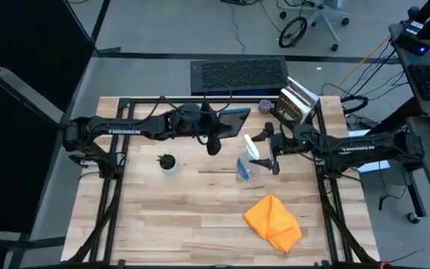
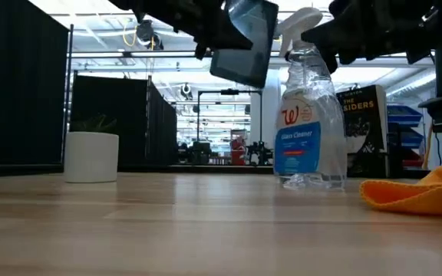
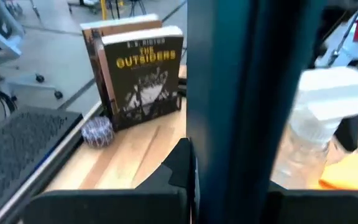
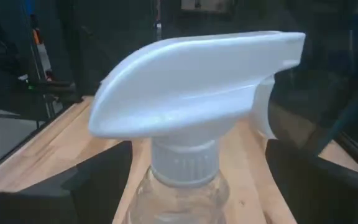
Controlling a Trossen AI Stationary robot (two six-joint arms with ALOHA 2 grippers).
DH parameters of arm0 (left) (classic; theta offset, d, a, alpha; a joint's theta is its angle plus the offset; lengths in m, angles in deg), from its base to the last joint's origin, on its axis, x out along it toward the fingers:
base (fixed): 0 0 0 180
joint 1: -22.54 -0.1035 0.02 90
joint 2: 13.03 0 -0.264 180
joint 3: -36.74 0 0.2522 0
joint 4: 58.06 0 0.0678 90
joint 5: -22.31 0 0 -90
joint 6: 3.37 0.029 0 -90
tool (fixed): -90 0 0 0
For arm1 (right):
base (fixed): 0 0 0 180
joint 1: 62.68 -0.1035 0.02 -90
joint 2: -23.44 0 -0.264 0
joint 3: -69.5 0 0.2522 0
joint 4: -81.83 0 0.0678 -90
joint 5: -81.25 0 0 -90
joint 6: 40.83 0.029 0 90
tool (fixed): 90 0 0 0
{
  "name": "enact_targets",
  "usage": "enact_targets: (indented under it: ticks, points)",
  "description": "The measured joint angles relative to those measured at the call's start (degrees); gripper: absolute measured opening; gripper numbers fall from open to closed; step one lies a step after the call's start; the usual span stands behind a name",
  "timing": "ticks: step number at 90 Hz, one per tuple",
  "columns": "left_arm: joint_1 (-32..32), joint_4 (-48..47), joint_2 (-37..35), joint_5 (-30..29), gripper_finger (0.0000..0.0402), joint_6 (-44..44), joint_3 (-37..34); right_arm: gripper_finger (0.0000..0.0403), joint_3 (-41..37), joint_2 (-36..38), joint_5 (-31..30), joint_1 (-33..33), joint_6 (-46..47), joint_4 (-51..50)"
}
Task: Apply microfiber cloth
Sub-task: Spray the front tablet using the spray bottle
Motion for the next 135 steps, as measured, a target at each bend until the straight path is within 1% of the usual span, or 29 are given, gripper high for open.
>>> enact_targets:
  ticks: [11,26,41,59,71,85,98,112,119,135]
  points:
    - [0.8,0.1,0.2,-0.7,0.0006,-1.4,0.0,0.0352,0.0,1.1,0.0,0.0,0.0,-0.2]
    - [2.7,-4.8,-1.8,-6.7,0.0006,-4.0,0.7,0.0352,0.0,4.0,-0.5,0.0,-0.1,-4.7]
    - [5.9,-3.9,-3.3,-7.1,0.0006,-5.3,1.1,0.0352,0.0,6.0,-0.5,0.0,0.1,-8.1]
    - [10.0,-5.5,-4.3,-11.4,0.0006,-7.5,1.0,0.0352,0.0,6.1,-0.8,0.0,1.0,-7.9]
    - [12.8,-5.1,-4.8,-12.4,0.0006,-8.2,1.0,0.0352,0.0,6.1,-0.8,0.0,0.5,-6.1]
    - [12.2,-2.7,-4.0,-13.4,0.0006,-7.6,1.0,0.0352,0.0,6.1,-0.4,0.0,-0.2,-3.6]
    - [10.4,-1.9,-2.9,-12.9,0.0006,-6.7,1.0,0.0352,0.0,5.9,-0.3,0.0,-0.2,-3.3]
    - [9.0,2.3,-1.8,-9.3,0.0006,-6.7,1.0,0.0352,0.0,4.5,-0.4,0.0,0.0,-2.3]
    - [9.1,4.1,-1.6,-8.5,0.0006,-6.7,1.0,0.0352,0.0,3.8,-0.6,0.0,0.0,-1.8]
    - [9.2,3.6,-1.4,-7.7,0.0006,-6.5,1.0,0.0352,0.0,3.3,-0.5,0.0,-0.2,0.2]
